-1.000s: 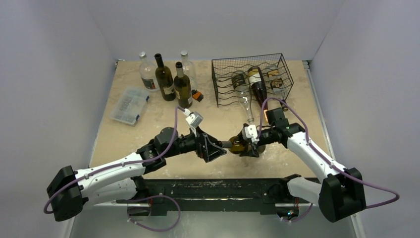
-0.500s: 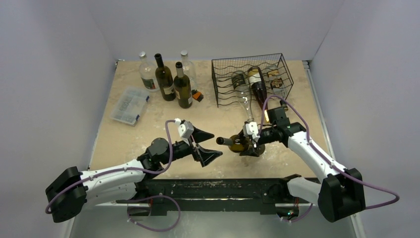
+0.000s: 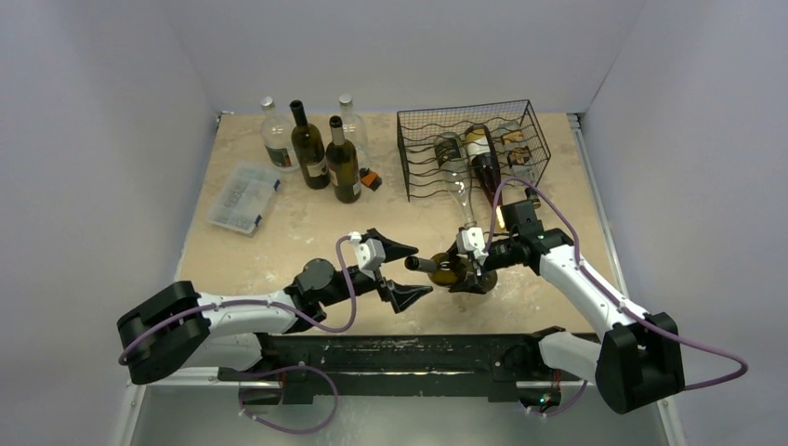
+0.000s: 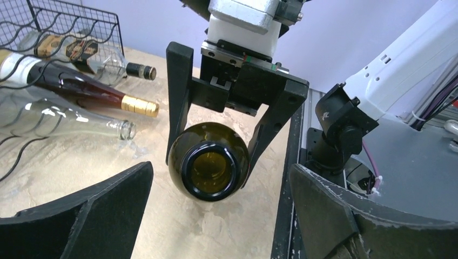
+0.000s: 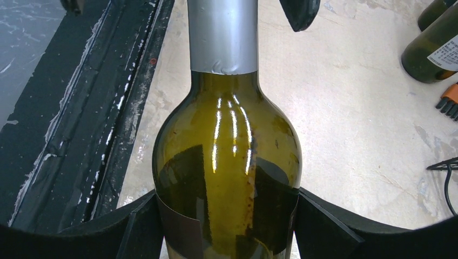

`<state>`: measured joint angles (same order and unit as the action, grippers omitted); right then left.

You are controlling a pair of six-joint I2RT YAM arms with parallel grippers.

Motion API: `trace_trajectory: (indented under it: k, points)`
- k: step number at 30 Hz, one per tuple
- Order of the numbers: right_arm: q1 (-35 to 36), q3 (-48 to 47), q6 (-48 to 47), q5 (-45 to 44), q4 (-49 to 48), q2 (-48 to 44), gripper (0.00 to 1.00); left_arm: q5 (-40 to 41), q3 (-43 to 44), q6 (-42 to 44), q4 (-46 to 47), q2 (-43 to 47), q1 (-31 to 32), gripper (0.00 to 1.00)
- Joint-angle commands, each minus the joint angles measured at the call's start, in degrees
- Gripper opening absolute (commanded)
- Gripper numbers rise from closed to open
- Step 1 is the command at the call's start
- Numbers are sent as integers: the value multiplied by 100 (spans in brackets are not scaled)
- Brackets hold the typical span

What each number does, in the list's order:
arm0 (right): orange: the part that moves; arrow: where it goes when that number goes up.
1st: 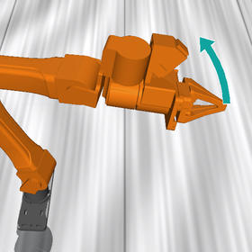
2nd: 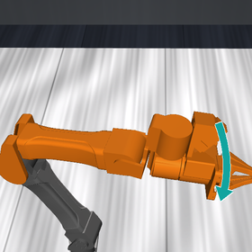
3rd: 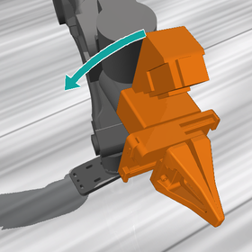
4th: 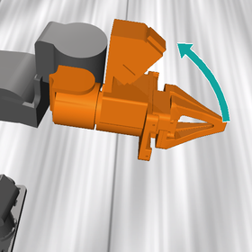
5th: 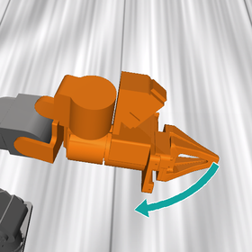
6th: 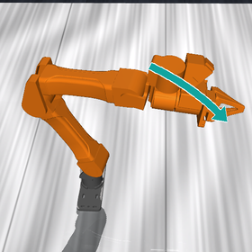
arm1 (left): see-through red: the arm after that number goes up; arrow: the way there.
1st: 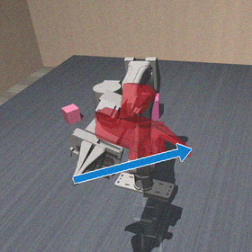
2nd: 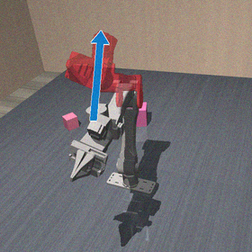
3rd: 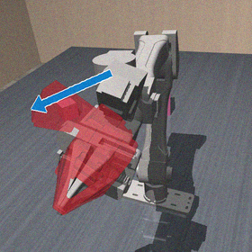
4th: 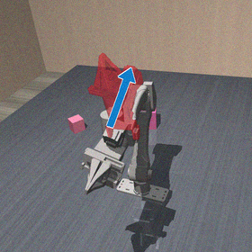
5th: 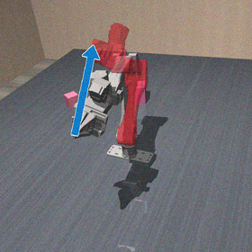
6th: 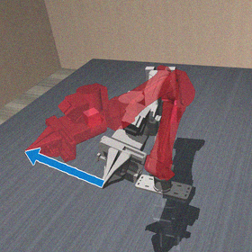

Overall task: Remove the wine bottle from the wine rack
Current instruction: Place the wine bottle at the center of the board.

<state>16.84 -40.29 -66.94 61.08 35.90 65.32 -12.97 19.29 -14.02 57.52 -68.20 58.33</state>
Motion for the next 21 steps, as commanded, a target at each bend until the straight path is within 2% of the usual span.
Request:
trace_trajectory:
  k: [1,8,13,18,21]
  points:
    - [-28,-321,45,405,-145,-2,31,45,169,330,1387,-366,99,96]
    - [-27,-315,42,422,-145,16,31,162,160,170,2072,-889,134,89]
    - [-28,-321,48,405,-137,34,31,181,178,74,2238,-1066,135,82]
    - [-35,-321,49,414,-146,34,31,94,231,-24,2084,-1105,135,69]
    - [-34,-321,58,420,-145,33,30,105,238,-86,2079,-1148,138,56]
